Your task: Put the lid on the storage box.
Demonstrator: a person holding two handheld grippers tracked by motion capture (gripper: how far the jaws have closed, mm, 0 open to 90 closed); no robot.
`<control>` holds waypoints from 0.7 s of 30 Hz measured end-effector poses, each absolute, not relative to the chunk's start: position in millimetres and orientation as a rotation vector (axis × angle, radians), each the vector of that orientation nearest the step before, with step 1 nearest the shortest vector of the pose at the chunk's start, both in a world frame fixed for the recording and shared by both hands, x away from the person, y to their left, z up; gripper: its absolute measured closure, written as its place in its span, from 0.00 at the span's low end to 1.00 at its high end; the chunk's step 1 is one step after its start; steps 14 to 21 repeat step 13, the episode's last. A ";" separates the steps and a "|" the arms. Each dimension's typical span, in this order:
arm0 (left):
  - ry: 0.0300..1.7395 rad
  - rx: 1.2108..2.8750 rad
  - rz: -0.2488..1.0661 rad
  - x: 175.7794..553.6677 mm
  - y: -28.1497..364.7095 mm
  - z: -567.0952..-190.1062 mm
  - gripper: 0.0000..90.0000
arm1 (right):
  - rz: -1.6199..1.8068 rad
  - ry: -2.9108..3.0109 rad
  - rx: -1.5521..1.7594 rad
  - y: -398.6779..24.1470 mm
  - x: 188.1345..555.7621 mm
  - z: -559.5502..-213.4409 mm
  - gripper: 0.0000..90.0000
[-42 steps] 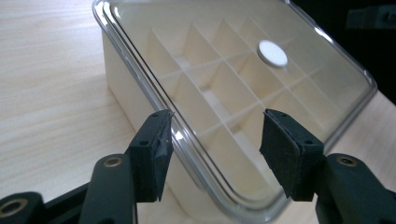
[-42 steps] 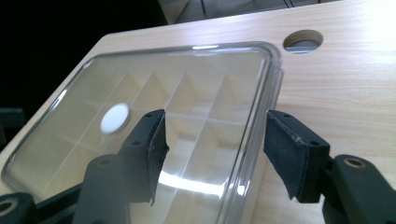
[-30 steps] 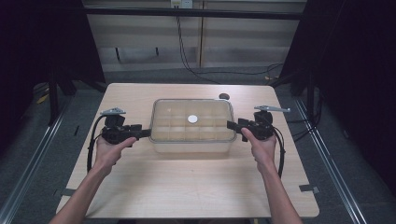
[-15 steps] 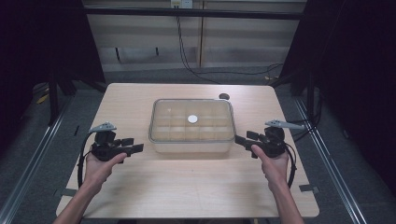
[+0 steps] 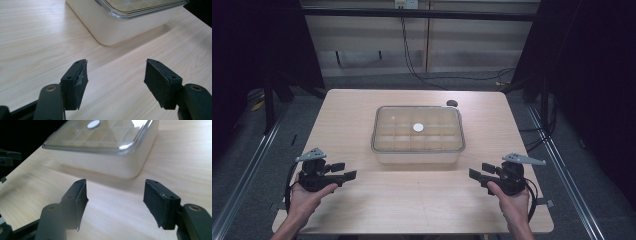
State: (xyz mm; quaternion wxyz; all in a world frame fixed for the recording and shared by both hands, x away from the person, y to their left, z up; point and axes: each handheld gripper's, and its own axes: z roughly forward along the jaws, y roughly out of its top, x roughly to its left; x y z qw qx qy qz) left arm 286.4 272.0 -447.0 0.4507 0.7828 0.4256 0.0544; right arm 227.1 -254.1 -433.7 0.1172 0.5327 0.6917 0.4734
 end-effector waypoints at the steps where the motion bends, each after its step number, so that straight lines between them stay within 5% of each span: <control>1: 1.046 1.946 0.127 282.9 271.6 -448.1 0.38 | 1.386 2.026 1.562 -254.4 223.4 -435.6 0.39; 21: 1.048 2.049 0.077 255.8 270.4 -477.0 0.40 | 1.400 1.965 1.630 -270.3 190.7 -458.9 0.36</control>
